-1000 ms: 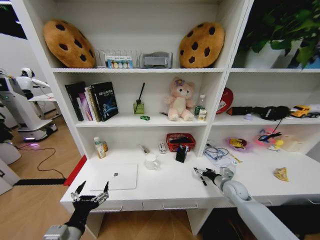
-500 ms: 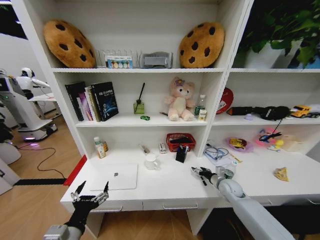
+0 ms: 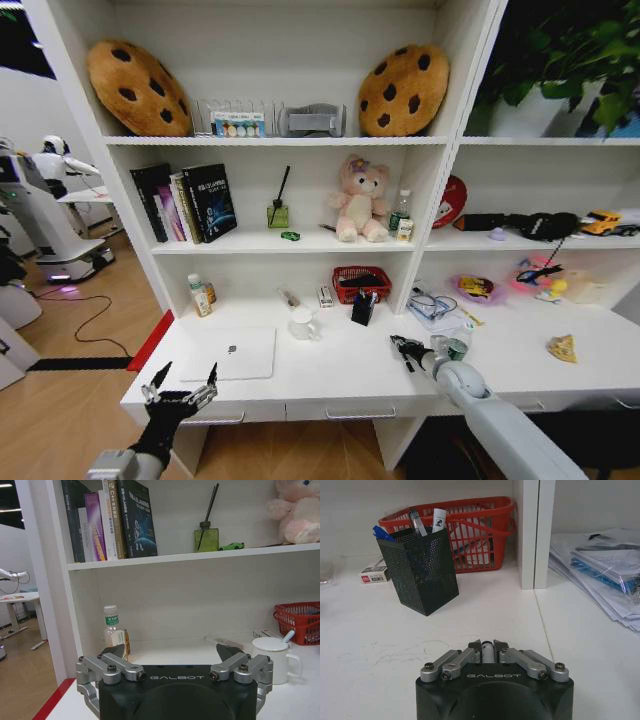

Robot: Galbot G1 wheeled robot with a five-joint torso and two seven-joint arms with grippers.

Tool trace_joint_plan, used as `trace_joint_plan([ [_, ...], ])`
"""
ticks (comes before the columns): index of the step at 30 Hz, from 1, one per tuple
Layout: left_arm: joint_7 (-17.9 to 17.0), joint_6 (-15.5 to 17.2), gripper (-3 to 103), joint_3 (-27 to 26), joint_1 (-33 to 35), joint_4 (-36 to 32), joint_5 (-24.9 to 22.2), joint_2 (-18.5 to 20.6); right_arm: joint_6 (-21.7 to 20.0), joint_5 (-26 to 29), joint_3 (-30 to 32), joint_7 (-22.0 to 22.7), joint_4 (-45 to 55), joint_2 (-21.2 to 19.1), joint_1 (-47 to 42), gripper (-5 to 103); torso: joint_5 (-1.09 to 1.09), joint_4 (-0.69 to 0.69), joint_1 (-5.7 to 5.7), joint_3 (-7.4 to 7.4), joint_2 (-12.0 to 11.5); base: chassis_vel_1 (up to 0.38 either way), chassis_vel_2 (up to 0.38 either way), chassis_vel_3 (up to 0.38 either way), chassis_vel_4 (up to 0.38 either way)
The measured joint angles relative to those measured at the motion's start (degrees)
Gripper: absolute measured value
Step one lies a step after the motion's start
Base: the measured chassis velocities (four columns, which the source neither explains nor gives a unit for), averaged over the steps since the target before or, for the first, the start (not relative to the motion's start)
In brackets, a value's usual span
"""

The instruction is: Organize the objects on the table.

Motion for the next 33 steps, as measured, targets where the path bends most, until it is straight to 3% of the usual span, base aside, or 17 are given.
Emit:
trace_joint_plan([
  [6,0.0,-0.01,100,0.0,0.0,0.0,0.0,0.0,1.42,-0.27,1.08,-0.42,1.73,-0.16,-0.76,6,0.01,-0.02,0.0,0.0,0.0,0.0,0.0,0.0,0.0],
  [8,0.0,-0.01,100,0.0,0.0,-0.01,0.0,0.0,7.04,-4.22,1.9,-3.36,3.73,-0.29,-0.93,1,-0.01,-0.01,0.0,0.0,0.0,0.0,0.0,0.0,0.0],
  [11,0.0,-0.01,100,0.0,0.0,0.0,0.0,0.0,10.91,-6.46,2.39,-4.64,6.81,-0.36,-0.45,0,0.0,-0.01,0.0,0.0,0.0,0.0,0.0,0.0,0.0],
  [19,0.0,-0.01,100,0.0,0.0,0.0,0.0,0.0,10.23,-6.38,3.48,-2.79,13.57,-0.63,-1.49,-1,-0.01,0.01,0.0,0.0,0.0,0.0,0.0,0.0,0.0],
  [21,0.0,0.0,100,0.0,0.0,0.0,0.0,0.0,8.66,-6.62,4.52,-0.4,14.67,-0.91,-3.88,10,-0.02,-0.01,0.0,0.0,0.0,0.0,0.0,0.0,0.0],
  [22,0.0,0.0,100,0.0,0.0,0.0,0.0,0.0,8.66,-6.62,4.52,-0.4,14.67,-0.91,-3.88,10,-0.02,-0.01,0.0,0.0,0.0,0.0,0.0,0.0,0.0],
  [24,0.0,0.0,100,0.0,0.0,0.0,0.0,0.0,6.15,-5.15,5.55,4.25,15.97,-0.72,-6.69,21,-0.02,0.0,0.0,0.0,0.0,0.0,0.0,0.0,0.0],
  [27,0.0,0.0,100,0.0,0.0,0.0,0.0,0.0,5.2,-4.5,5.96,6.5,16.55,-0.39,-8.15,26,-0.02,-0.01,0.0,0.0,0.0,0.0,0.0,0.0,0.0],
  [29,0.0,0.01,100,0.0,0.0,0.0,0.0,0.0,4.07,-3.31,6.48,10.18,17.54,0.24,-11.03,37,-0.01,-0.01,0.0,0.0,0.0,0.0,0.0,0.0,0.0],
  [33,0.0,0.0,100,0.0,0.0,0.0,0.0,0.0,3.83,-3.16,6.82,11.13,16.64,0.63,-12.21,54,-0.02,0.0,-0.01,-0.01,0.0,0.0,0.0,0.0,0.0],
])
